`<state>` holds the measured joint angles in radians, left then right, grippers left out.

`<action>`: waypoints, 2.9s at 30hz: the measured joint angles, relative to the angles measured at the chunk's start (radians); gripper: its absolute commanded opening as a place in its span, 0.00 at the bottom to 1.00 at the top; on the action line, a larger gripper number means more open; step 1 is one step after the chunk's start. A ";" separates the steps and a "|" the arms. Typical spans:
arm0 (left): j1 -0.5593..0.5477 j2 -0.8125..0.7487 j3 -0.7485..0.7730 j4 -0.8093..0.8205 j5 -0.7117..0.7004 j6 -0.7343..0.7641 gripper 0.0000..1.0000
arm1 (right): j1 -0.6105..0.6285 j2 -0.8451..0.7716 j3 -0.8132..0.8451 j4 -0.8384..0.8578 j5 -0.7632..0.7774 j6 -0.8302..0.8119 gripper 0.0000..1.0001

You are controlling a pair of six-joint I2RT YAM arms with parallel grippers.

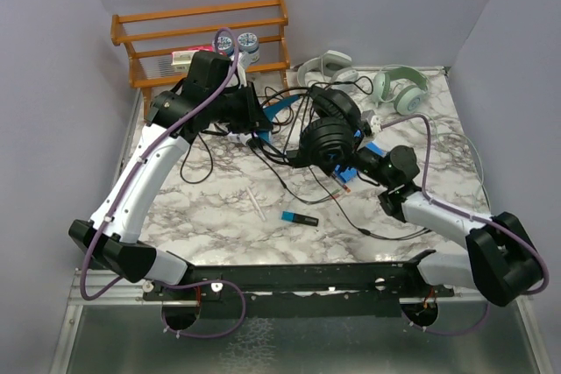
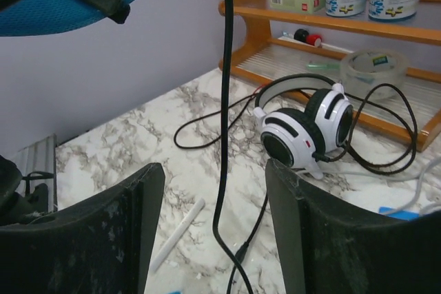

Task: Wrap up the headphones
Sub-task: Wrap the headphones cable around the headphones.

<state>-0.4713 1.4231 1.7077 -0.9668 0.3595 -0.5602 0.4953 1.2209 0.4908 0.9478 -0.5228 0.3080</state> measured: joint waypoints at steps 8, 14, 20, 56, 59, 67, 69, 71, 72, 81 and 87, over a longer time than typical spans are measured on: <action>0.000 0.004 0.088 0.000 0.001 -0.021 0.00 | 0.000 0.167 0.042 0.156 -0.039 0.080 0.01; 0.037 0.060 0.213 0.007 0.023 -0.055 0.00 | 0.008 0.189 0.043 0.167 -0.066 0.108 0.00; 0.148 0.134 0.290 0.078 0.034 -0.146 0.00 | 0.035 0.126 -0.077 0.168 -0.069 0.131 0.02; 0.441 0.248 0.491 0.226 -0.010 -0.315 0.00 | 0.061 -0.673 0.225 -1.007 0.757 -0.070 1.00; 0.437 0.227 0.436 0.225 -0.010 -0.316 0.00 | 0.062 -0.518 0.242 -0.895 0.596 -0.089 1.00; 0.387 0.171 0.329 0.225 -0.009 -0.316 0.00 | 0.062 -0.062 0.248 -0.315 0.189 -0.021 0.98; 0.368 0.158 0.314 0.225 -0.009 -0.317 0.00 | 0.062 0.047 0.282 -0.185 0.131 -0.005 0.94; 0.341 0.145 0.303 0.224 -0.010 -0.318 0.00 | 0.059 0.139 0.326 -0.077 0.099 0.007 0.91; 0.327 0.142 0.301 0.225 -0.010 -0.319 0.00 | 0.054 0.182 0.354 -0.026 0.081 0.013 0.90; 0.206 0.132 0.286 0.224 -0.008 -0.331 0.00 | 0.009 0.521 0.645 0.362 0.018 0.142 0.86; 0.194 0.132 0.286 0.224 -0.009 -0.342 0.00 | -0.002 0.636 0.774 0.405 0.011 0.186 0.75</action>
<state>-0.2775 1.5547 1.9934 -0.7433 0.3508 -0.9020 0.4938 1.8572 1.2644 1.3529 -0.5114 0.4942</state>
